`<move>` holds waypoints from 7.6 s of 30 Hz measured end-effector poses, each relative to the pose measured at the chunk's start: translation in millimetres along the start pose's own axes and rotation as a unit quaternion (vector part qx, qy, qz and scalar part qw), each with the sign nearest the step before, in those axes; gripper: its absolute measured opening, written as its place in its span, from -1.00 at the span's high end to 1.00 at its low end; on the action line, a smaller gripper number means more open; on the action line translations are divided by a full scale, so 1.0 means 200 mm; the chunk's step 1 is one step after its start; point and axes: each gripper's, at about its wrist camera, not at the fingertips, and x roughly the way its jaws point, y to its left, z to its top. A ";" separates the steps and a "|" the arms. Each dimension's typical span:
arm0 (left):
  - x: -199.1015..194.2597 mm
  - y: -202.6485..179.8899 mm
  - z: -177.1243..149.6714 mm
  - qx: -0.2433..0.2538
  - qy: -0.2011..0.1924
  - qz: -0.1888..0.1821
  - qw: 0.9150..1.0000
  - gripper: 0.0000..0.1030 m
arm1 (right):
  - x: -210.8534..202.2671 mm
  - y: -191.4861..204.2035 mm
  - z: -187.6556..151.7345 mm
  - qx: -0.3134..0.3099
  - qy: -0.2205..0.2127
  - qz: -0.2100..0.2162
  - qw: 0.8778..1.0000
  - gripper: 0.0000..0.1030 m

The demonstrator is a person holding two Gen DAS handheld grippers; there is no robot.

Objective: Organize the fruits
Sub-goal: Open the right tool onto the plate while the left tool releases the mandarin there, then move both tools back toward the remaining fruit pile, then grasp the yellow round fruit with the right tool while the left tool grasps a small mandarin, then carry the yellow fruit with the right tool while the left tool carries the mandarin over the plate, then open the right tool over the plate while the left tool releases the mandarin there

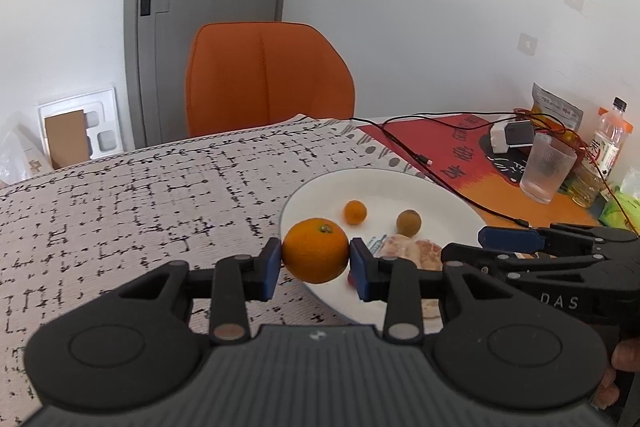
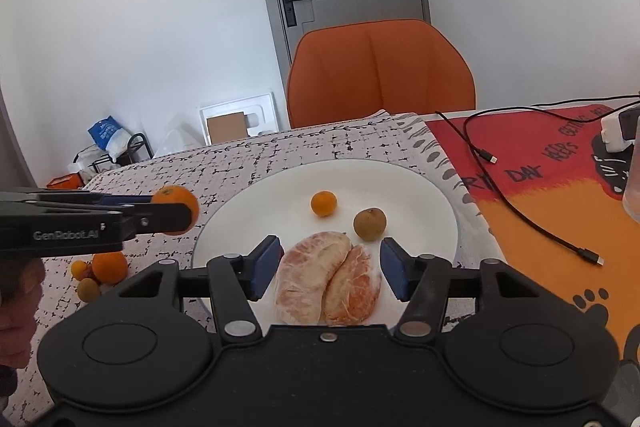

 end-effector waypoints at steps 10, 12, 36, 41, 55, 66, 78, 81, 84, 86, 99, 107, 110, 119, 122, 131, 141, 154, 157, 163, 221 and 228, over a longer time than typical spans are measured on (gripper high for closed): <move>0.01 -0.06 0.02 0.014 -0.009 -0.011 1.000 0.19 | -0.02 -0.01 -0.02 0.006 0.001 -0.002 1.000 -0.12; 0.00 -0.05 0.02 0.014 -0.007 -0.001 1.000 0.12 | -0.03 -0.01 -0.02 0.008 0.002 -0.003 1.000 -0.12; -0.32 0.25 -0.11 -0.026 -0.028 0.103 0.994 -0.73 | -0.04 0.25 -0.03 -0.021 -0.006 0.049 0.999 -1.00; -0.38 0.31 -0.16 -0.041 -0.030 0.119 0.992 -0.75 | -0.05 0.32 -0.04 -0.036 -0.001 0.058 0.998 -1.00; -0.51 0.46 -0.30 -0.071 -0.029 0.151 0.986 -0.75 | -0.03 0.46 -0.07 -0.055 0.014 0.079 0.995 -1.00; -0.57 0.54 -0.38 -0.091 -0.030 0.159 0.983 -0.75 | 0.00 0.58 -0.09 -0.076 0.026 0.100 0.992 -1.00; -0.64 0.62 -0.46 -0.110 -0.032 0.175 0.978 -0.75 | 0.04 0.73 -0.11 -0.105 0.038 0.133 0.985 -0.99; -0.66 0.65 -0.47 -0.115 -0.030 0.176 0.977 -0.74 | 0.07 0.76 -0.12 -0.109 0.042 0.143 0.983 -0.92; -0.66 0.67 -0.49 -0.121 -0.027 0.177 0.976 -0.70 | 0.11 0.80 -0.12 -0.114 0.053 0.151 0.981 -0.80; -0.67 0.69 -0.50 -0.123 -0.027 0.180 0.976 -0.70 | 0.13 0.82 -0.12 -0.119 0.059 0.155 0.979 -0.74; -0.71 0.79 -0.55 -0.141 -0.025 0.191 0.971 -0.49 | 0.26 0.94 -0.15 -0.137 0.082 0.169 0.973 -0.48; -0.71 0.83 -0.56 -0.146 -0.022 0.192 0.970 -0.43 | 0.34 0.99 -0.16 -0.144 0.099 0.174 0.969 -0.02; -0.71 0.84 -0.56 -0.146 -0.021 0.191 0.970 -0.40 | 0.37 0.99 -0.17 -0.145 0.103 0.170 0.969 0.26; -0.65 0.80 -0.52 -0.134 -0.018 0.175 0.975 -0.28 | 0.35 0.95 -0.16 -0.141 0.097 0.177 0.969 0.50; -0.61 0.78 -0.50 -0.126 -0.017 0.167 0.978 -0.24 | 0.33 0.93 -0.14 -0.138 0.094 0.175 0.970 0.50; -0.49 0.71 -0.46 -0.106 -0.011 0.143 0.984 -0.08 | 0.26 0.84 -0.11 -0.125 0.081 0.162 0.976 0.50; -0.35 0.67 -0.43 -0.088 0.005 0.125 0.988 0.07 | 0.19 0.74 -0.09 -0.110 0.068 0.147 0.981 0.50; -0.29 0.62 -0.40 -0.083 0.008 0.105 0.991 0.61 | 0.09 0.56 -0.04 -0.086 0.038 0.114 0.989 0.50; -0.30 0.58 -0.38 -0.076 0.001 0.107 0.991 0.61 | 0.07 0.51 -0.03 -0.080 0.030 0.106 0.991 0.50; -0.31 0.49 -0.32 -0.062 -0.010 0.094 0.994 0.61 | 0.03 0.39 -0.02 -0.065 0.017 0.086 0.994 0.50; -0.01 -0.16 -0.02 0.050 -0.011 -0.025 0.998 0.60 | -0.24 -0.07 -0.10 0.020 -0.020 -0.010 1.000 -0.49; -0.07 -0.10 -0.03 0.038 -0.015 -0.011 0.999 0.54 | -0.27 -0.03 -0.10 0.020 -0.033 -0.003 0.999 -0.91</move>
